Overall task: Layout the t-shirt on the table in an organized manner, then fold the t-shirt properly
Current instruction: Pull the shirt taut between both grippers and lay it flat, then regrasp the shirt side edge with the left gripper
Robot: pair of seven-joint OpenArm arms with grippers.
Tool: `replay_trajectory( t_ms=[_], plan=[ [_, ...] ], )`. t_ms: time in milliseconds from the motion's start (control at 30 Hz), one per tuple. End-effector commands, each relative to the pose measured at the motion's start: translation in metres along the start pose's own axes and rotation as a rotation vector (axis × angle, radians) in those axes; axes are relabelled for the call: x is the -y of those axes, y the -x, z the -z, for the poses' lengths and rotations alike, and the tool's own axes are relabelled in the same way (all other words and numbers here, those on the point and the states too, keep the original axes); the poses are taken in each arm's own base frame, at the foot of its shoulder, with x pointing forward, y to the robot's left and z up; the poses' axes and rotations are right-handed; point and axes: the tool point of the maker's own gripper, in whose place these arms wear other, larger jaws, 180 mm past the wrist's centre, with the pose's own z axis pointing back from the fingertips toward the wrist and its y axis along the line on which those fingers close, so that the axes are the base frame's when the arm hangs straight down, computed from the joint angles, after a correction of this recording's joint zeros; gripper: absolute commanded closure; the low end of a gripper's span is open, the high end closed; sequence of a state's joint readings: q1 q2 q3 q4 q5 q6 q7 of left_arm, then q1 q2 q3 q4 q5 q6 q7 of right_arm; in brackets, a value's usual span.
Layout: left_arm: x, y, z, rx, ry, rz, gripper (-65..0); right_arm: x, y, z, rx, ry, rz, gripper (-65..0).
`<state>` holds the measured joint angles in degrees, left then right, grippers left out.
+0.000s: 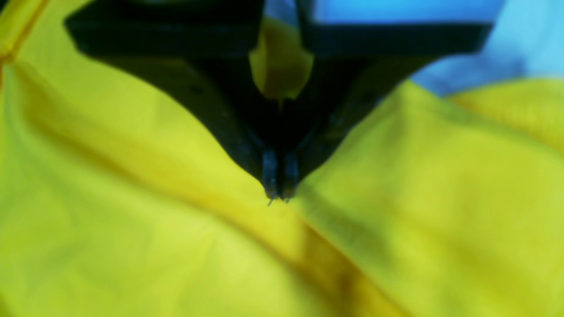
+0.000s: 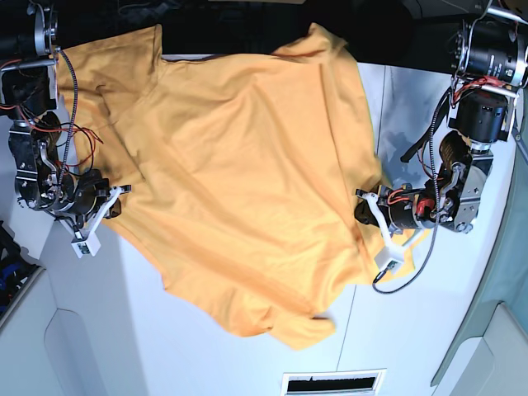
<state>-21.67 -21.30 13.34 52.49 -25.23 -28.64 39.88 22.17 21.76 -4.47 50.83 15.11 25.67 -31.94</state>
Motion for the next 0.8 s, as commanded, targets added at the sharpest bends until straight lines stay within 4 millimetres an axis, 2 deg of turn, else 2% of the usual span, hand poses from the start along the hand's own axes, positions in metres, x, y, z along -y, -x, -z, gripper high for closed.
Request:
replay_trajectory(
  t_ms=[0, 233, 333, 433, 567, 700, 767],
  plan=[
    [-0.02, -0.009, -0.008, -0.015, -0.063, 0.026, 0.0, 0.017, 0.013, -0.005, -0.059, 0.056, -0.002, 0.0],
    [-0.044, -0.055, -0.027, 0.032, -0.142, 0.094, 0.0, 0.027, 0.064, -0.008, -0.14, 0.088, 0.039, 0.0],
    [-0.059, -0.058, -0.035, 0.035, -0.186, 0.08, 0.0, 0.034, 0.075, -0.011, -0.142, 0.102, 0.073, 0.0],
    [-0.074, -0.052, -0.044, 0.014, -0.214, 0.076, 0.0, 0.042, 0.076, -0.015, -0.117, 0.112, 0.128, 0.0],
    [-0.088, -0.047, -0.058, 0.016, -0.197, 0.031, 0.0, 0.047, 0.06, -0.021, -0.03, 0.08, 0.246, 0.0],
    [-0.075, -0.044, -0.066, 0.049, -0.049, -0.066, 0.0, 0.043, 0.046, -0.024, 0.035, 0.022, 0.28, 0.0],
    [-0.058, -0.04, -0.064, 0.052, 0.045, -0.099, -10.7, 0.042, 0.045, -0.024, 0.04, 0.014, 0.281, 0.0]
  ],
)
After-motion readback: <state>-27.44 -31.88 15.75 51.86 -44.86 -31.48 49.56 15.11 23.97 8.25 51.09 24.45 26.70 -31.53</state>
